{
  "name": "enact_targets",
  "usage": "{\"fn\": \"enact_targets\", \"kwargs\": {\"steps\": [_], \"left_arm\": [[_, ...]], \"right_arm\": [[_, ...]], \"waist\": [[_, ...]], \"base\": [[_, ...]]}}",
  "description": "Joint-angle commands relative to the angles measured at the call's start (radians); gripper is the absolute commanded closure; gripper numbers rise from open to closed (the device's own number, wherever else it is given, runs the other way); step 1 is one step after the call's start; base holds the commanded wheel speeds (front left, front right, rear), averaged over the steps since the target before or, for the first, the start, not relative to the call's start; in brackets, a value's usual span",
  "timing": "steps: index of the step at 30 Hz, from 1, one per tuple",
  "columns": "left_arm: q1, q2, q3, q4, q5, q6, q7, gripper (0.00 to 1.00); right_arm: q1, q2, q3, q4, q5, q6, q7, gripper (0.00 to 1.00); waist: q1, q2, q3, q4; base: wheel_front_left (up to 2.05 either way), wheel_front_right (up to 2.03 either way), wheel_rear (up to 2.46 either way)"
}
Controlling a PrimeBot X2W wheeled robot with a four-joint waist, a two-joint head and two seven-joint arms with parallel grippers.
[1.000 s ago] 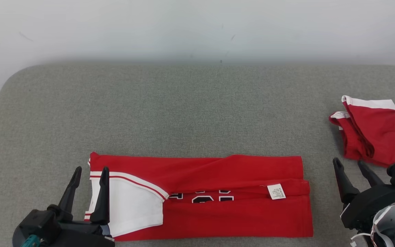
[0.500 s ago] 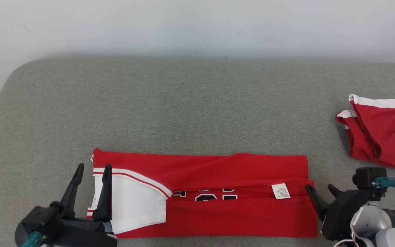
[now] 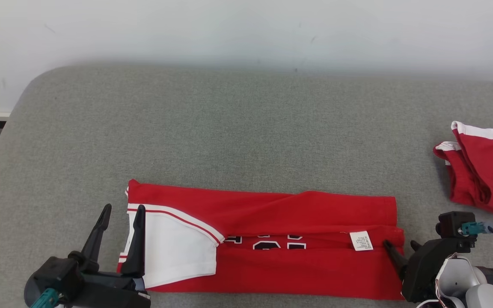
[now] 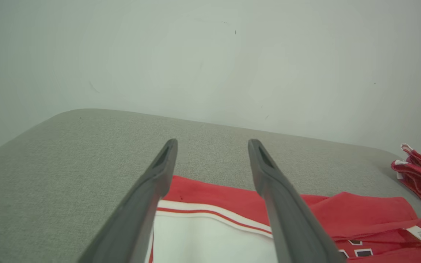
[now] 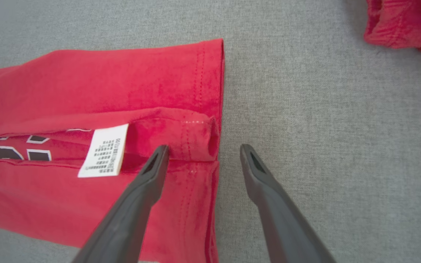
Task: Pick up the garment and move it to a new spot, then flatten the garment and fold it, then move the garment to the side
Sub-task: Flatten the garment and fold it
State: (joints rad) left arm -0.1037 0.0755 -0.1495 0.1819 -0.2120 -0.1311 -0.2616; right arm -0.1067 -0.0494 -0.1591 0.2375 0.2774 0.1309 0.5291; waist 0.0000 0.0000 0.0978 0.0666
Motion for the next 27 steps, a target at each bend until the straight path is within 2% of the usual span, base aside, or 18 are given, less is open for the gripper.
{"fn": "enact_targets", "kwargs": {"steps": [1, 20, 21, 22, 23, 24, 27], "left_arm": [[-0.01, 0.006, -0.001, 0.002, -0.005, 0.001, -0.004, 0.0], [-0.034, -0.001, -0.01, 0.006, -0.01, 0.001, -0.004, 0.0], [-0.034, -0.001, -0.008, 0.006, -0.009, 0.001, -0.004, 0.0], [-0.034, -0.001, -0.005, 0.005, -0.009, 0.001, -0.004, 0.0], [-0.034, -0.002, -0.004, 0.005, -0.009, 0.001, -0.004, 0.0], [-0.034, -0.002, -0.003, 0.005, -0.008, 0.001, -0.004, 0.0], [-0.033, -0.003, -0.001, 0.007, -0.004, 0.001, -0.004, 0.0]], "right_arm": [[-0.012, -0.003, -0.009, 0.013, -0.009, 0.0, 0.005, 0.0], [-0.041, 0.0, 0.033, 0.124, -0.007, 0.0, 0.048, 0.0], [-0.041, 0.001, 0.037, 0.127, -0.002, 0.0, 0.051, 0.28], [-0.041, 0.002, 0.041, 0.128, 0.001, 0.0, 0.053, 0.62], [-0.041, 0.002, 0.045, 0.128, -0.001, 0.0, 0.056, 0.73], [-0.043, 0.002, 0.049, 0.123, 0.0, 0.0, 0.054, 0.99], [-0.045, 0.0, 0.047, 0.11, -0.006, 0.0, 0.05, 1.0]], "waist": [[0.0, 0.0, 0.001, 0.005], [0.0, 0.0, 0.034, 0.046], [0.0, 0.0, 0.035, 0.047], [0.0, 0.0, 0.036, 0.048], [0.0, 0.0, 0.037, 0.048], [0.0, 0.0, 0.037, 0.049], [0.0, 0.0, 0.037, 0.047]], "base": [[0.0, 0.0, 0.0], [0.0, 0.0, 0.0], [0.0, 0.0, 0.0], [0.0, 0.0, 0.0], [0.0, 0.0, 0.0], [0.0, 0.0, 0.0], [0.0, 0.0, 0.0]]}}
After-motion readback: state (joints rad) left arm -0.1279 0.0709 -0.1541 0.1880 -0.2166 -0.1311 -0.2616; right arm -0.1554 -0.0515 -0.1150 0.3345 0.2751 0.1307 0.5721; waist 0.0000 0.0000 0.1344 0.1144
